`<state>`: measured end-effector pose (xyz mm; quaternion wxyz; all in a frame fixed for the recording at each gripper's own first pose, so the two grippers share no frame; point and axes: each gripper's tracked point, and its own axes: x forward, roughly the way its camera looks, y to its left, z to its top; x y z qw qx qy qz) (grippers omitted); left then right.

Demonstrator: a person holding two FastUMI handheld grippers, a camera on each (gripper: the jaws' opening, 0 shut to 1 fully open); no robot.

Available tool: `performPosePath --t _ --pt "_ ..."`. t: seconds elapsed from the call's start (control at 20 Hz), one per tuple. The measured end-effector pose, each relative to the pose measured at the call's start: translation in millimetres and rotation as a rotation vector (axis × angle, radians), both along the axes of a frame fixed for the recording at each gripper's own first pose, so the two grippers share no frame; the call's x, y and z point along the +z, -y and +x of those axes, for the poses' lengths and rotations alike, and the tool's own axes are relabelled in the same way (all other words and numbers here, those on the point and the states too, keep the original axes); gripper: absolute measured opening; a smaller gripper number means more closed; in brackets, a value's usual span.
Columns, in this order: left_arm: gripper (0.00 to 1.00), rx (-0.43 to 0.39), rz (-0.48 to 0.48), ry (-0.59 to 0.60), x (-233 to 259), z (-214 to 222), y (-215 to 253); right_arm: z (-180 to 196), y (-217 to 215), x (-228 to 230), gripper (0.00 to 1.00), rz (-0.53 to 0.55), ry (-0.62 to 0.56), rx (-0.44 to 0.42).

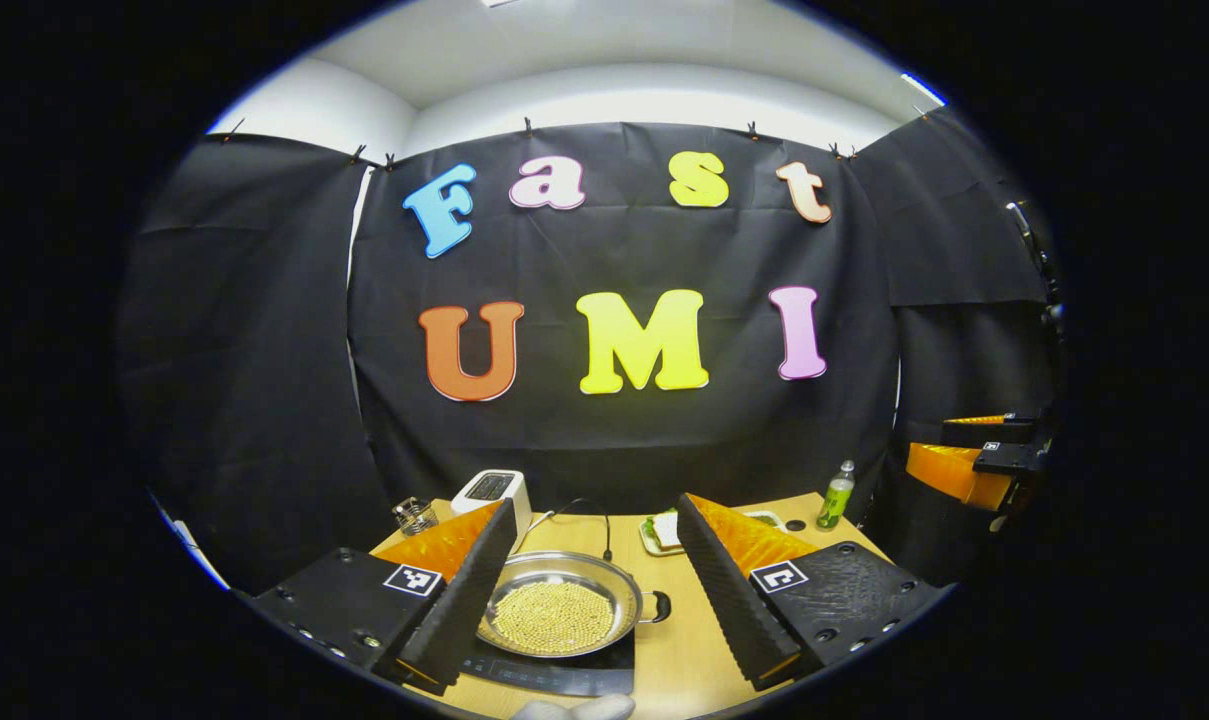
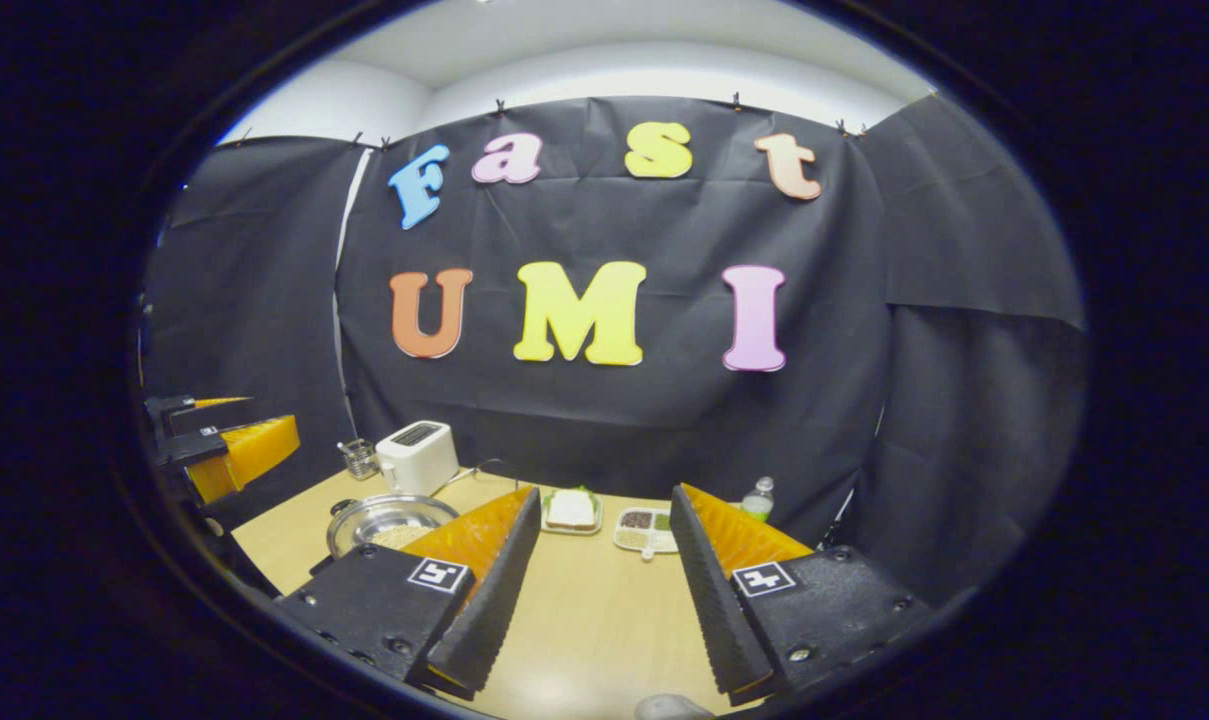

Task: First push the handle of the pot to place it horizontally, then grasp the pot with both hands and set it on the induction cooktop.

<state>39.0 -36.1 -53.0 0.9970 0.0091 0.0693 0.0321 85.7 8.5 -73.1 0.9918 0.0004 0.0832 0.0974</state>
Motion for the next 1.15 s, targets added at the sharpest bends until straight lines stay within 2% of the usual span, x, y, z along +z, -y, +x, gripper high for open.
performPosePath --t 0.1,0.15,0.45,0.7,1.15 --pt "0.96 -0.009 -0.002 0.016 12.2 -1.2 15.6 -10.1 15.6 17.5 0.84 0.007 0.025 -0.015" --pt "0.96 -0.015 -0.005 0.024 18.2 -0.4 23.7 -6.8 25.0 20.9 1.00 0.016 0.039 -0.018" --pt "0.96 -0.022 -0.022 0.062 48.2 0.9 60.3 -12.9 79.6 44.4 0.99 0.037 0.089 -0.077" --pt "0.96 -0.024 -0.028 0.065 56.8 2.5 79.7 -16.2 108.9 50.3 0.99 0.044 0.093 -0.110" --pt "0.96 -0.006 0.006 0.054 49.5 1.4 81.6 -22.7 122.2 48.3 0.99 0.067 0.077 -0.139"
